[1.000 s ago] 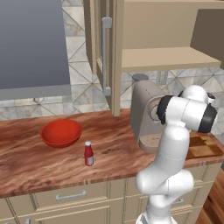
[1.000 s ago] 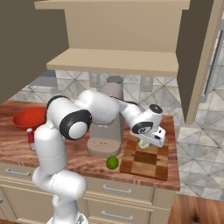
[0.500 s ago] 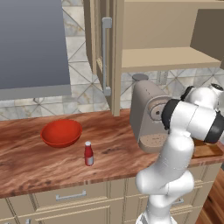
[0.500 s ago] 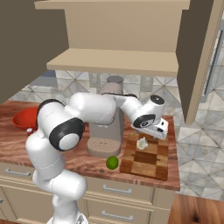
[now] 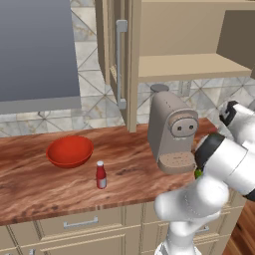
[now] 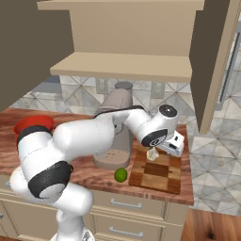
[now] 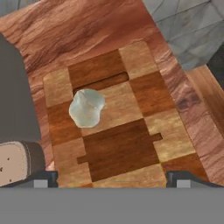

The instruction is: Open the cabinet. Place the bowl and condiment on the counter. Then place the lime and garlic on the cutting board.

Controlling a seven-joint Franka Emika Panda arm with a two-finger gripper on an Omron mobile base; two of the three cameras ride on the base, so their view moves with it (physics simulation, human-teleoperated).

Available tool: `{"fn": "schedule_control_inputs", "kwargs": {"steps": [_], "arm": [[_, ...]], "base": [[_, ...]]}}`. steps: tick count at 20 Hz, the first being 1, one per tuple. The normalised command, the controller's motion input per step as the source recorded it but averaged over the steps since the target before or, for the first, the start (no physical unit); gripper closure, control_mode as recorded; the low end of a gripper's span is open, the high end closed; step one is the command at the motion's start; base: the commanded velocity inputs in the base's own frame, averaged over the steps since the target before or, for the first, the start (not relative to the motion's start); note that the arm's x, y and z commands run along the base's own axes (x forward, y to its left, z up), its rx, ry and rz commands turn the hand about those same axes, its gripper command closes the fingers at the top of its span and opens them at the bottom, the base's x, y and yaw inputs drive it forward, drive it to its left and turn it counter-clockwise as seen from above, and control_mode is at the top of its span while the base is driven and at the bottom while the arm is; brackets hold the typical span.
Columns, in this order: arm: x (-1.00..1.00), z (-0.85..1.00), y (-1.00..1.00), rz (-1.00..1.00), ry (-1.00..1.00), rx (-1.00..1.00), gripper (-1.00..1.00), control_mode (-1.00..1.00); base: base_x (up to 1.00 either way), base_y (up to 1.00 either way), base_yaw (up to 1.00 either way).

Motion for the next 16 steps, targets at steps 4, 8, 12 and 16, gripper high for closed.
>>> {"fn": "schedule_control_inputs", "kwargs": {"steps": [4,8,12,16], "arm": [[-0.88,0.52,0.06,-0.15,-0.10,-0.02,-1.00,-1.00],[-0.47,0.66,0.28,-0.21,0.00,-0.05,-1.00,-1.00],[-0.16,0.33,0.32,-0.17,0.00,-0.08,-1.00,-1.00],[-0.16,0.02,0.13,-0.03,-0.02,-0.06,-1.00,-1.00]], "base": [[0.00,0.00,0.00],[0.00,0.00,0.00],[0.00,0.00,0.00],[0.00,0.00,0.00]]}}
